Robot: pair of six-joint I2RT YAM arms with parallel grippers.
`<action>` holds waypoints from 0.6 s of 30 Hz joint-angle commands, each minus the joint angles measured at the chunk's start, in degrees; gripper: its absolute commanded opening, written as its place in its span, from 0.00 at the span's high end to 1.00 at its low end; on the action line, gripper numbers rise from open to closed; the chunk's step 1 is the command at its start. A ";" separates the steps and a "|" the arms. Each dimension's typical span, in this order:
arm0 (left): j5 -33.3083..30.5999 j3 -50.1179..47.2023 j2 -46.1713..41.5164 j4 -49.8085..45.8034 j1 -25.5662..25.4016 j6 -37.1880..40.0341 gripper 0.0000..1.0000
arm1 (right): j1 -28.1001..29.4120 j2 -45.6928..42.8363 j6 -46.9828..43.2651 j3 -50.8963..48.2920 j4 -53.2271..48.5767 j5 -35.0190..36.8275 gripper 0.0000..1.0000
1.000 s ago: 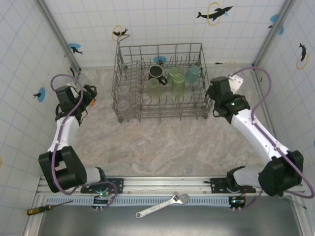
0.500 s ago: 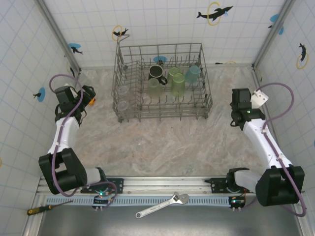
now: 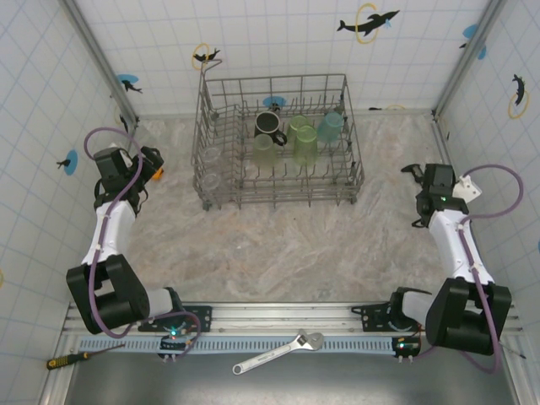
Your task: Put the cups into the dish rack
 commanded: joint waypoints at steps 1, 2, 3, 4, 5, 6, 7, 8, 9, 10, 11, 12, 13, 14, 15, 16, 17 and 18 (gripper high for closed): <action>0.51 0.66 -0.76 0.12 -0.18 1.00 0.02 | -2.46 0.55 -0.61 -1.56 1.99 -4.47 0.09; 0.52 0.65 -0.82 0.10 -0.18 0.90 0.02 | -3.25 0.84 -0.79 -1.66 2.21 -6.09 0.11; 0.67 0.63 -0.91 0.10 -0.17 0.83 0.02 | -4.09 1.26 -0.85 -1.75 2.27 -7.82 0.13; 0.90 0.66 -0.98 0.10 -0.15 0.74 0.02 | -4.70 1.69 -0.92 -1.68 2.45 -9.15 0.15; 0.98 0.66 -1.00 0.19 -0.20 0.65 0.02 | -5.06 2.09 -1.02 -1.66 2.60 -10.11 0.15; 1.21 0.65 -1.00 0.19 -0.21 0.48 0.02 | -5.29 2.55 -1.04 -1.57 2.74 -10.77 0.16; 1.38 0.66 -0.92 0.23 -0.18 0.39 0.02 | -5.39 3.08 -1.13 -1.45 2.83 -11.08 0.17; 1.59 0.66 -0.91 0.28 -0.13 0.25 0.02 | -5.41 3.56 -1.16 -1.35 2.92 -11.24 0.18; 1.76 0.70 -0.84 0.28 -0.21 0.16 0.02 | -5.54 4.08 -1.14 -1.32 3.09 -11.38 0.18; 1.93 0.74 -0.83 0.28 -0.19 0.15 0.02 | -5.57 4.60 -1.24 -1.39 3.40 -11.58 0.20; 1.98 0.75 -0.83 0.28 -0.18 0.06 0.02 | -5.66 5.07 -1.24 -1.40 3.64 -11.76 0.21; 2.05 0.75 -0.91 0.29 -0.18 0.06 0.02 | -5.90 5.61 -1.47 -1.43 3.99 -12.42 0.22; 2.11 0.74 -0.89 0.28 -0.17 0.01 0.02 | -5.84 6.10 -1.67 -1.42 4.36 -12.86 0.24; 2.08 0.70 -1.00 0.27 -0.21 -0.01 0.02 | -5.92 6.55 -1.66 -1.27 4.30 -13.03 0.26; 2.11 0.68 -1.04 0.34 -0.21 -0.03 0.02 | -5.96 7.18 -1.67 -0.78 3.68 -12.89 0.31; 2.07 0.57 -1.04 0.43 -0.21 -0.03 0.02 | -5.93 7.79 -1.62 -0.17 2.95 -12.89 0.35; 1.93 0.57 -1.00 0.43 -0.15 0.05 0.02 | -5.88 8.32 -1.43 0.16 2.43 -12.80 0.36; 1.74 0.71 -0.92 0.22 -0.15 0.06 0.02 | -5.92 8.85 -1.22 0.12 2.51 -12.84 0.37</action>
